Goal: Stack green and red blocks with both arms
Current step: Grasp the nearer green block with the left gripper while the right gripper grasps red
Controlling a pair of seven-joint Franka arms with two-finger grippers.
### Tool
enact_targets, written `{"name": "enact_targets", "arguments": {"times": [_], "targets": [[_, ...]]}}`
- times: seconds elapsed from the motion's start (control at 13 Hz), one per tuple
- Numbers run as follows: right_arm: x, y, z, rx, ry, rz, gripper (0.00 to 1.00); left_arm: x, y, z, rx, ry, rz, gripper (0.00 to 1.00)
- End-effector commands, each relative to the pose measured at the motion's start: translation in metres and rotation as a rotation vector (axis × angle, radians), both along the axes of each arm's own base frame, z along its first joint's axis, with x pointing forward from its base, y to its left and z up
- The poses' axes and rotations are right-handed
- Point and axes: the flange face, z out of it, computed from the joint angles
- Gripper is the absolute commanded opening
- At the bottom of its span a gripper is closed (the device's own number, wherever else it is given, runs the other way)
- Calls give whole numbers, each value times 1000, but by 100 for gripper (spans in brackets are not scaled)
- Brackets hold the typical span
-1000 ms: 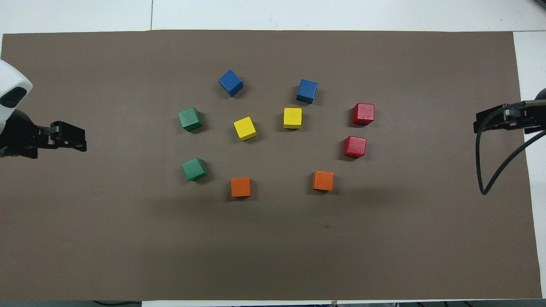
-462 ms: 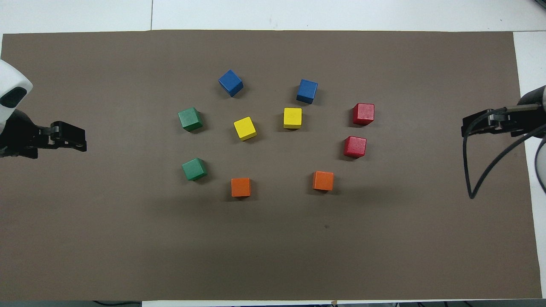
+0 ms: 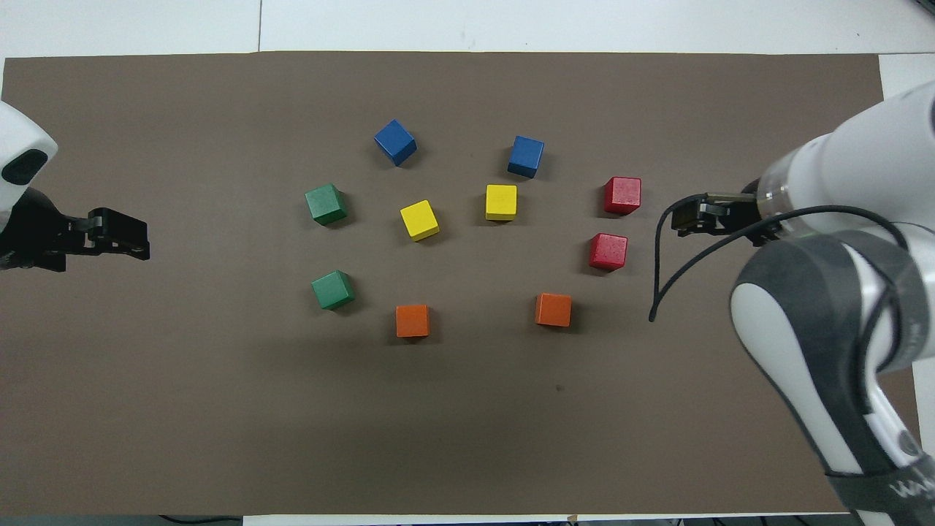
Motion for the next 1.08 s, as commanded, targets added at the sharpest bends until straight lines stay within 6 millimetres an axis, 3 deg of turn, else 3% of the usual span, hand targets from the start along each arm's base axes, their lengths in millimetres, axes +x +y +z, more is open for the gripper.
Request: {"name": "enact_targets", "arguments": {"times": [0.0, 0.08, 0.15, 0.31, 0.54, 0.69, 0.85, 0.92, 1.0], "targets": [[23, 20, -54, 9, -10, -40, 100, -7, -17, 7, -15, -33, -25, 100], [26, 23, -70, 14, -26, -50, 100, -11, -38, -2, -15, -45, -37, 100], [27, 26, -84, 17, -36, -53, 100, -6, -45, -9, -25, -113, 11, 100], [23, 45, -101, 19, -38, -60, 100, -2, -77, -40, -30, -117, 45, 100], [13, 52, -132, 27, -58, -61, 100, -2, -112, -112, -19, -55, 1, 100], [9, 51, -152, 32, -73, -62, 100, -10, -134, -162, -19, -59, 71, 100], [6, 51, -166, 28, -58, -63, 100, -11, -136, -194, -12, -45, 134, 100], [3, 50, -172, 27, -54, -63, 100, -10, -150, -215, -5, -34, 206, 100], [0, 49, -177, 29, -61, -61, 100, -12, -163, -223, -9, -48, 235, 100]]}}
